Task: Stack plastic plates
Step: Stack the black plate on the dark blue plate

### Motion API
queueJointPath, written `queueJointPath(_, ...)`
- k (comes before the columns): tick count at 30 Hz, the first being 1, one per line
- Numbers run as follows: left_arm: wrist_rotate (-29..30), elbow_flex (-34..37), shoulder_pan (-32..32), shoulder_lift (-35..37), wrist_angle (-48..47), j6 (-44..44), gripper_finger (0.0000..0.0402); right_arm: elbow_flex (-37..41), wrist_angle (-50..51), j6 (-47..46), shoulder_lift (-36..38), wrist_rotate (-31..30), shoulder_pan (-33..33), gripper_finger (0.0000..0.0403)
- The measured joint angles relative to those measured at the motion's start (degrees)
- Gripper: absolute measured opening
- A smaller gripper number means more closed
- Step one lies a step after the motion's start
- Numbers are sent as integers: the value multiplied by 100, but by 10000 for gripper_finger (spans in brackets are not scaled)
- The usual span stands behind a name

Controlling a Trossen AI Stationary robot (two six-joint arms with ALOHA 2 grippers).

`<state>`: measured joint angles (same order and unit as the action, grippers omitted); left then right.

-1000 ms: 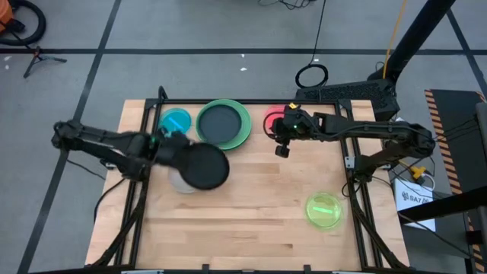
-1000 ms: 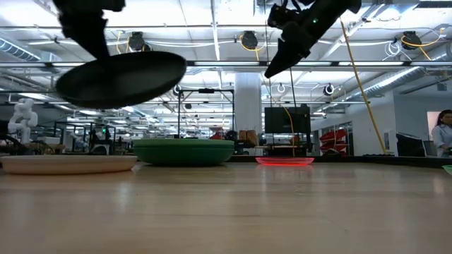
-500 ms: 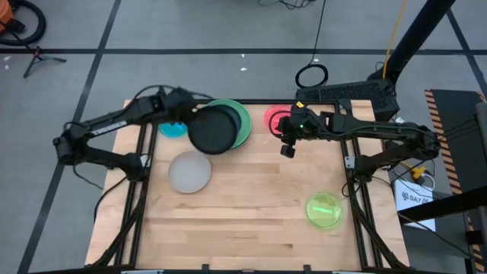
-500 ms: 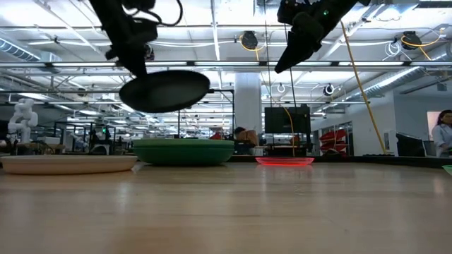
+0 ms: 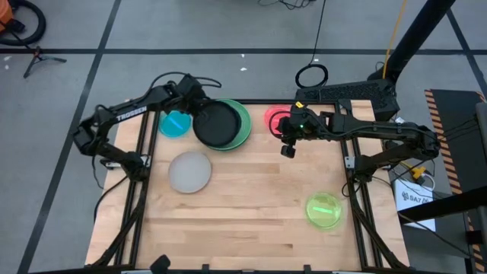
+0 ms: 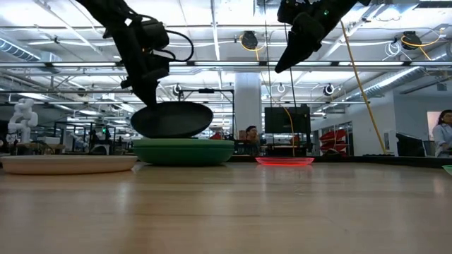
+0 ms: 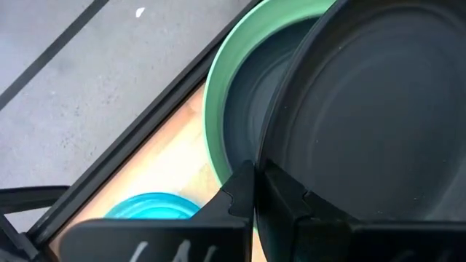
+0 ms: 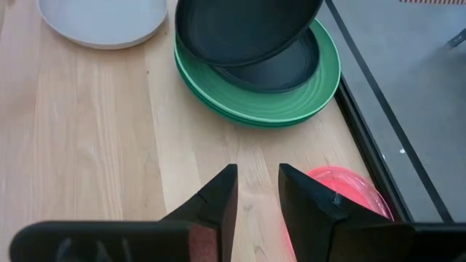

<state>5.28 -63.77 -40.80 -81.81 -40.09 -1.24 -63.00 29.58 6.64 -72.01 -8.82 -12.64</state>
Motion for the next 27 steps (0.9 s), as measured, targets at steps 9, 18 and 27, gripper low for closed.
queueJointPath(9,-10,0,-43,-31,92,-132,28,0,-66,6,0,-3,0,93)
queueJointPath(18,15,0,-43,-32,366,-116,33,0,-66,3,0,-3,0,93)
queueJointPath(27,22,0,-43,-32,388,54,35,0,-63,3,0,-2,0,93)
